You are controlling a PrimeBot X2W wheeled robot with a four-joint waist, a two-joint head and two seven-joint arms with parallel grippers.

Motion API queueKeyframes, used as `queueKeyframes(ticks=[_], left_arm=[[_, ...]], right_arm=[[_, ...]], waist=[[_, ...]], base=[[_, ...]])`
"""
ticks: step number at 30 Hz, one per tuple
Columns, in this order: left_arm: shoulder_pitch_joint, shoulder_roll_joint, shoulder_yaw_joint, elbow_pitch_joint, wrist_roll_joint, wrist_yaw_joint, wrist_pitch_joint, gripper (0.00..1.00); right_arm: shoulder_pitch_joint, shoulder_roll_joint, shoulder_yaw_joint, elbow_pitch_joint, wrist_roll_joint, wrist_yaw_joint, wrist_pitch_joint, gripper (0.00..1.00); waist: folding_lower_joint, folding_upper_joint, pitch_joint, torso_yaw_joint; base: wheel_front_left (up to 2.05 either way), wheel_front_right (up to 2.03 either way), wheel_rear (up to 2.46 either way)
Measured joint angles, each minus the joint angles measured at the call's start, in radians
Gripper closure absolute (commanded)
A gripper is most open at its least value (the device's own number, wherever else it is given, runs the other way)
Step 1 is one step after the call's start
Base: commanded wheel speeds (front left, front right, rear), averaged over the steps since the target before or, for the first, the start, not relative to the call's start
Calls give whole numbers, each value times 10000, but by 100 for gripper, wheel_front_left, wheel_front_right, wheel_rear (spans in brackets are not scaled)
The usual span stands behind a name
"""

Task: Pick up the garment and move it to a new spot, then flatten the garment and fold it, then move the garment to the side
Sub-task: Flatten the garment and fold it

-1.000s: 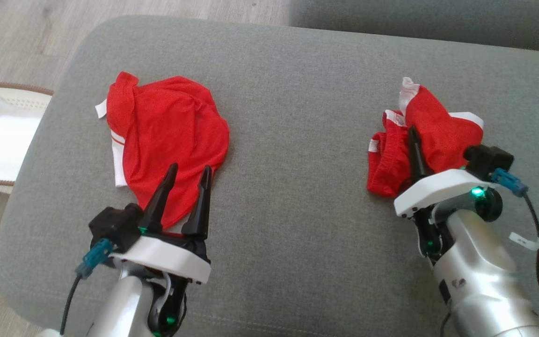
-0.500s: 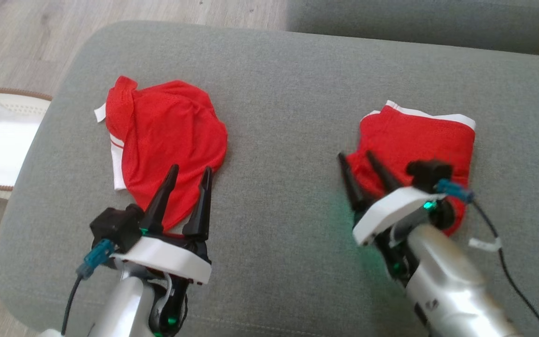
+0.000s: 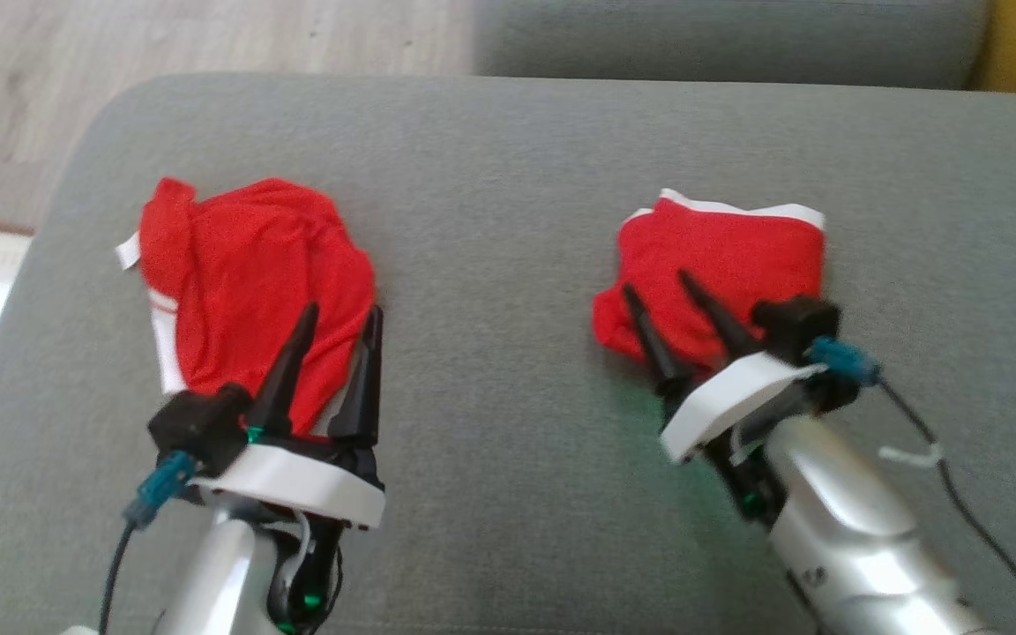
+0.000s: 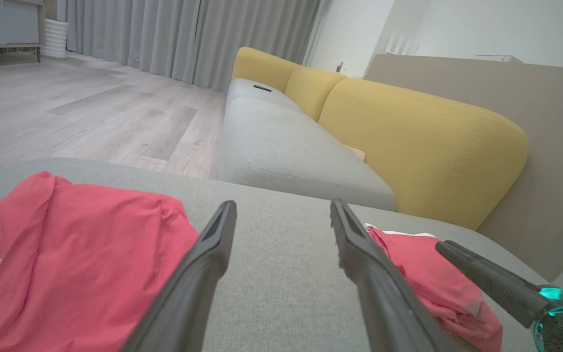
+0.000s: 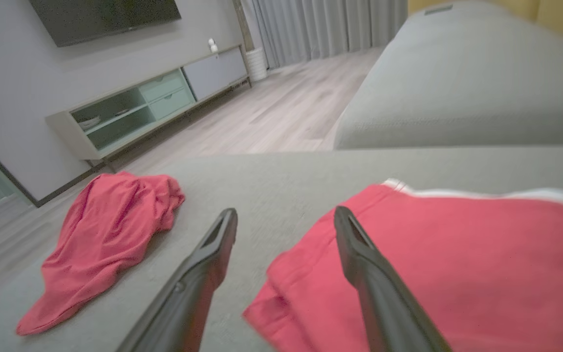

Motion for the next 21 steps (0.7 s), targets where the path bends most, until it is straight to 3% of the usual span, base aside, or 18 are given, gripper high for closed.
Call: queueKeyframes(ticks=[6,13,17,21], left_arm=[[23,2,219,-462,2,-8,-2,0],[28,0,414,-957,2,-10,-4,0],[118,0,483,-1189,2,-8,-2,0],[348,0,476,-1185,140,-8,-4,0]], right_arm=[[146,-410,-2261,-1185,-2192,0,-92,0],[1922,-109,-4846,-3787,-4418,0,-123,0],[2972,92,-5668,-4945,-5108,0,-123,0],[3455,198,-5781,-5361,-5120,0,-123,0]], waist=[[0,0,-83,-580],[0,0,-101,-1129],[0,0,-78,-1401],[0,0,-84,-1528]], base=[[0,0,0],[0,0,0],[0,0,0],[0,0,0]])
